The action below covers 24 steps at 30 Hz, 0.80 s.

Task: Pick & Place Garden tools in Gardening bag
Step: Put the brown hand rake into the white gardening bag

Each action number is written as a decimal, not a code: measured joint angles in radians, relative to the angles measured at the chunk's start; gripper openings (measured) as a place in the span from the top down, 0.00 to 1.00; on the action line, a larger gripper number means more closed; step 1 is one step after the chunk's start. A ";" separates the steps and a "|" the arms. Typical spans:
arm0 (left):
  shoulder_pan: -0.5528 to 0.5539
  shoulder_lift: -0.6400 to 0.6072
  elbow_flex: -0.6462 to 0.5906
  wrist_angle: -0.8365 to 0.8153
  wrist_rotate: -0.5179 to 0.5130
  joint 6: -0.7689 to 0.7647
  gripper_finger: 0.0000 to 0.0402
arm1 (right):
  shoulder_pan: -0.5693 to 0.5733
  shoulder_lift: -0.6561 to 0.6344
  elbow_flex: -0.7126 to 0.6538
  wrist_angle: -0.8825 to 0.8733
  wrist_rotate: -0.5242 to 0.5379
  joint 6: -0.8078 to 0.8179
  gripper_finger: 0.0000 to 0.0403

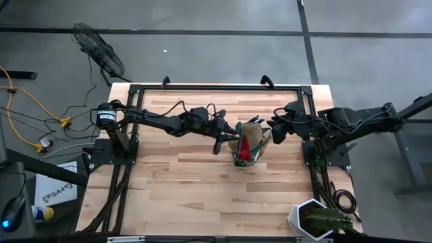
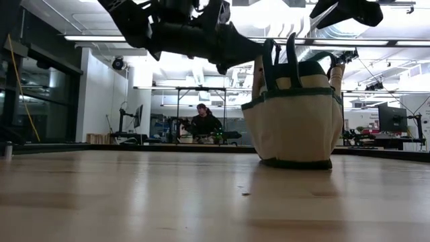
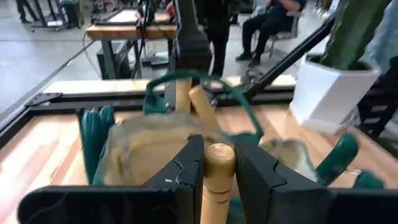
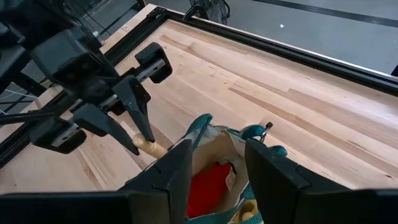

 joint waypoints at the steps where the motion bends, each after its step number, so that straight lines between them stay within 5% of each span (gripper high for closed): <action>1: 0.000 0.000 0.000 -0.015 -0.004 0.009 0.85 | 0.000 0.000 0.000 0.000 0.000 0.000 0.65; 13: 0.000 0.000 0.000 -0.028 -0.003 0.015 0.83 | 0.000 0.000 0.000 0.000 -0.045 0.011 0.65; 20: 0.000 0.000 0.000 -0.027 -0.003 -0.034 0.51 | 0.000 0.000 0.000 0.000 -0.046 0.026 0.65; 24: 0.000 0.000 0.000 -0.022 0.006 -0.035 0.41 | 0.000 0.000 0.000 0.000 -0.046 0.026 0.65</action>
